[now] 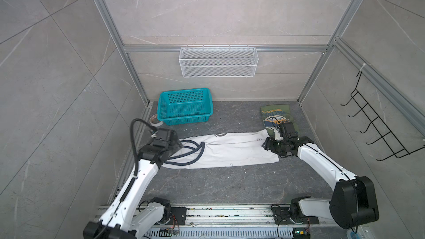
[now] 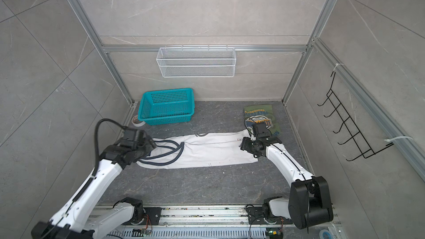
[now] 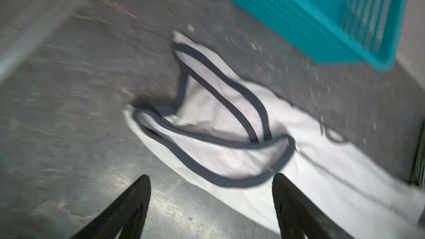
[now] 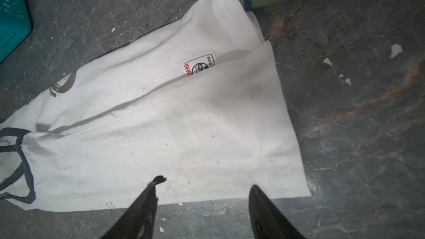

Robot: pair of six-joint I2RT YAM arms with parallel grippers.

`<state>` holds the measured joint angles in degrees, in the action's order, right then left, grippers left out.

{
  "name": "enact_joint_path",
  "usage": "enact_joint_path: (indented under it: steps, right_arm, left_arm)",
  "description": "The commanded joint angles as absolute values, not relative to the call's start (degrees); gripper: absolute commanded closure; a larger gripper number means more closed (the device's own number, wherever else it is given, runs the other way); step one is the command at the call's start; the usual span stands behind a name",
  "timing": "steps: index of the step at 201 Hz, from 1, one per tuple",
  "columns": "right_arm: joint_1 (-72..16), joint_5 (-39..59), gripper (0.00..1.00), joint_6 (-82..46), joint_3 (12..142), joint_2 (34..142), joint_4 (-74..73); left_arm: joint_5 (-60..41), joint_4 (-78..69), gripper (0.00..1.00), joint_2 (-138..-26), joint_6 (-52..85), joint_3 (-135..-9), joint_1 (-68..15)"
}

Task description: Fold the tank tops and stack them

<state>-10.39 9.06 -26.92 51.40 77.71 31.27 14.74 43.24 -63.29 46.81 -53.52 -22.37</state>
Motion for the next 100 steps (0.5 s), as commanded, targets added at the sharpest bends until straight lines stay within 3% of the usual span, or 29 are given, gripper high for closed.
enact_joint_path:
  steps: [1,40,100]
  right_arm:
    - [-11.2,11.0,0.35,-25.8,54.5,83.1,31.0]
    - [-13.9,9.7,0.35,-26.1,58.4,91.3,31.3]
    - [-16.8,6.7,0.35,-26.4,56.3,97.0,31.5]
  left_arm:
    - [13.7,38.0,0.15,-73.8,51.2,-55.8,-31.4]
    - [11.5,32.7,0.15,-92.0,49.7,-62.6,-37.8]
    - [14.2,33.9,0.19,-104.2,46.8,-65.1,-39.0]
